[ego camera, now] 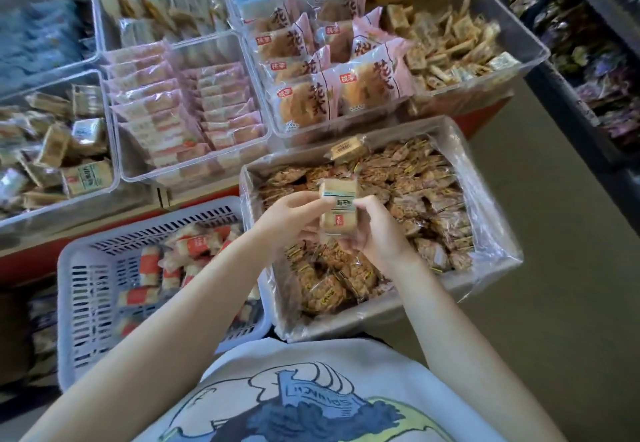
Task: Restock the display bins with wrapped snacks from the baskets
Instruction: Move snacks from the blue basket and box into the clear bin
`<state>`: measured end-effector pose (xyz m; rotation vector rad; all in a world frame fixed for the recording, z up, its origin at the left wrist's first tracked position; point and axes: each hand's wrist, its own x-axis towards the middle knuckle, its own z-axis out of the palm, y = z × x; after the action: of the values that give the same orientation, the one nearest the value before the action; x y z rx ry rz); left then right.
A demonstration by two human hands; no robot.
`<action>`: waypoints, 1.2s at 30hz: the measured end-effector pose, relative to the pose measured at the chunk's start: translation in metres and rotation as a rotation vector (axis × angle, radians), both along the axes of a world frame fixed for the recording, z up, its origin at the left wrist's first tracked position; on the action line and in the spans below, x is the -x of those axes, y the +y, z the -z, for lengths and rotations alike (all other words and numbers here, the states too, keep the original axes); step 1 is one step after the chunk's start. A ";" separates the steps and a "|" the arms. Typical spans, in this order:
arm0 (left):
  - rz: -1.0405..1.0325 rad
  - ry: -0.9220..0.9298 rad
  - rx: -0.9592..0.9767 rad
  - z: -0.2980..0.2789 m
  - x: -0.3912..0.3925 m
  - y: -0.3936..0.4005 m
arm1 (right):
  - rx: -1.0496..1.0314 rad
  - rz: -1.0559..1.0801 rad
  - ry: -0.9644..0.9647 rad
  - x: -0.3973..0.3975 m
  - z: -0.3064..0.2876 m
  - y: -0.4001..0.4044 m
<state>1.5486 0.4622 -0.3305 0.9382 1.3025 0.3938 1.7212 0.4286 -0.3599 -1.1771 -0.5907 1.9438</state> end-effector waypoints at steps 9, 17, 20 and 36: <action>-0.365 0.036 -0.063 -0.007 0.080 0.017 | -0.354 -0.209 -0.784 0.071 -0.039 0.025; -0.460 0.133 -0.208 -0.010 0.213 0.015 | -0.517 -0.208 -0.980 0.224 -0.038 0.046; -0.530 0.365 -0.386 0.002 0.298 0.021 | -0.317 -0.215 -0.867 0.280 -0.037 0.058; 0.075 0.989 -0.405 0.081 0.464 0.033 | -1.108 -0.449 -1.378 0.504 -0.034 0.189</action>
<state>1.0842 0.4954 -0.4115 1.6269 2.1096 0.1145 1.2168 0.6176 -0.3255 -1.4426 -2.3550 0.4398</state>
